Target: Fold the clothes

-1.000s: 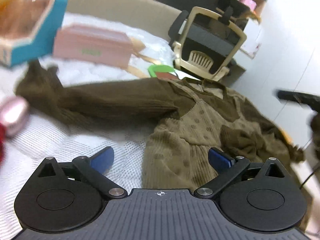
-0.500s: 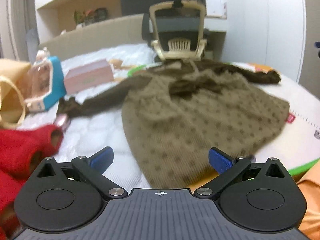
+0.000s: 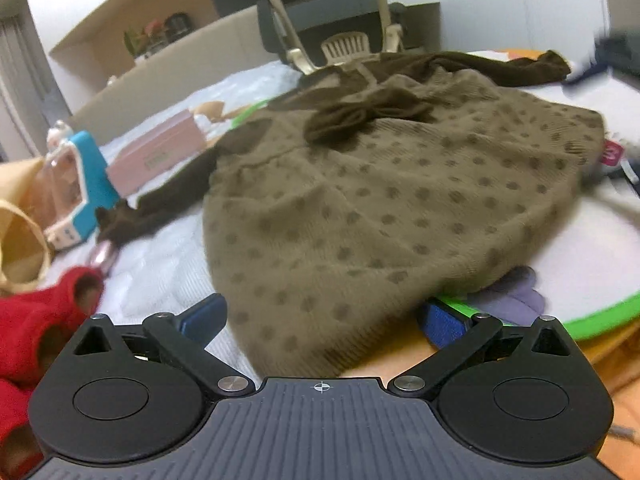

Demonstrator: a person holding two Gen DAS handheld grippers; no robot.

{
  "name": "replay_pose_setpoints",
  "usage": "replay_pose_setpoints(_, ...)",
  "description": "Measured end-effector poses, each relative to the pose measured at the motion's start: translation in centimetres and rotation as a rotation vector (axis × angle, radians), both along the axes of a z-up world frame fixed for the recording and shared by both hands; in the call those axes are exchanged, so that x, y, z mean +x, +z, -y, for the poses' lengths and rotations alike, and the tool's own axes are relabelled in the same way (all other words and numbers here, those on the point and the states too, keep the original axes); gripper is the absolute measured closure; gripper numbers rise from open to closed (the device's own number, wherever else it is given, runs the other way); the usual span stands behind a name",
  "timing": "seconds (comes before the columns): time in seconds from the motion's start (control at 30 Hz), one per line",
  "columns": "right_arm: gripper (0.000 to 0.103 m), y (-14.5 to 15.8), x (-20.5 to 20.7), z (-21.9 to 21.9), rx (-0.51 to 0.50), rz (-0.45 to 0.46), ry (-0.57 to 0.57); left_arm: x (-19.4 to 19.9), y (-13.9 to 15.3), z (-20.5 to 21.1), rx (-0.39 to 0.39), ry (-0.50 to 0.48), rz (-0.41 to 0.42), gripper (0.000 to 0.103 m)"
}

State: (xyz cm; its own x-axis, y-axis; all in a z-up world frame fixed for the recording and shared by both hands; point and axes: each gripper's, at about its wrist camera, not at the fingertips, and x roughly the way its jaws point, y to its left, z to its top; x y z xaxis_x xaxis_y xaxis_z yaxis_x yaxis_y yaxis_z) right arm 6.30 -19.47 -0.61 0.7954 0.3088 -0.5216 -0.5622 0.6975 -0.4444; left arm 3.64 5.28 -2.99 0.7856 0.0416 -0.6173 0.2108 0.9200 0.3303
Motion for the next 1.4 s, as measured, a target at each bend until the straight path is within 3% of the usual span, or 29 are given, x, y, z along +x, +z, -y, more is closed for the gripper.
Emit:
replay_pose_setpoints(0.1, 0.008, 1.9, 1.5, -0.2, 0.038, 0.161, -0.138, 1.2, 0.5, -1.5, 0.021, 0.113, 0.076, 0.000)
replay_pose_setpoints(0.17, 0.008, 3.0, 1.7, 0.2, 0.072, 0.170, -0.159, 2.0, 0.9, -3.1, -0.012, 0.200, 0.107, 0.000)
replay_pose_setpoints(0.3, 0.005, 2.9, 0.1, -0.2, 0.108, 0.026, -0.032, 3.4, 1.8, -5.2, -0.067, 0.282, 0.133, 0.000)
replay_pose_setpoints(0.4, 0.005, 1.6, -0.8, -1.9, 0.124, -0.111, 0.069, 4.3, 3.6, -5.5, -0.061, 0.295, 0.198, 0.000)
replay_pose_setpoints(0.47, 0.005, 0.2, -0.7, -3.4, 0.063, -0.113, 0.079, 5.1, 4.8, -5.6, -0.059, 0.308, 0.238, 0.000)
replay_pose_setpoints(0.5, 0.005, -0.2, -0.2, -3.4, 0.024, -0.068, 0.050, 5.2, 5.4, -5.6, -0.055, 0.314, 0.255, 0.000)
replay_pose_setpoints(0.63, 0.005, -0.1, 2.6, -0.1, -0.006, 0.124, -0.193, 4.4, 4.9, -5.4, -0.034, 0.298, 0.243, 0.000)
replay_pose_setpoints(0.77, 0.005, 1.0, 2.8, 4.5, 0.065, 0.169, -0.352, 2.6, 1.8, -5.3, -0.026, 0.277, 0.161, 0.000)
replay_pose_setpoints(0.9, 0.005, -1.6, 2.4, 5.4, -0.033, 0.072, -0.359, 2.3, -0.5, -5.7, -0.010, 0.293, 0.087, 0.000)
replay_pose_setpoints(0.97, 0.005, -1.5, 2.4, 5.6, -0.035, 0.073, -0.359, 2.6, -0.5, -5.7, 0.015, 0.294, 0.082, 0.000)
replay_pose_setpoints(1.13, 0.006, 5.0, 0.9, 7.8, 0.026, 0.246, -0.395, 0.3, 6.4, -6.1, 0.106, 0.289, 0.283, 0.000)
replay_pose_setpoints(1.2, 0.004, 7.2, -0.5, 9.2, 0.063, 0.264, -0.385, -1.4, 8.9, -6.0, 0.130, 0.264, 0.342, 0.000)
replay_pose_setpoints(1.3, 0.002, 7.7, -2.3, 10.5, 0.064, 0.247, -0.370, -3.2, 9.3, -5.4, 0.165, 0.201, 0.310, 0.000)
replay_pose_setpoints(1.4, 0.001, 5.1, -3.3, 11.4, -0.003, 0.149, -0.342, -4.2, 6.5, -4.8, 0.207, 0.125, 0.159, 0.000)
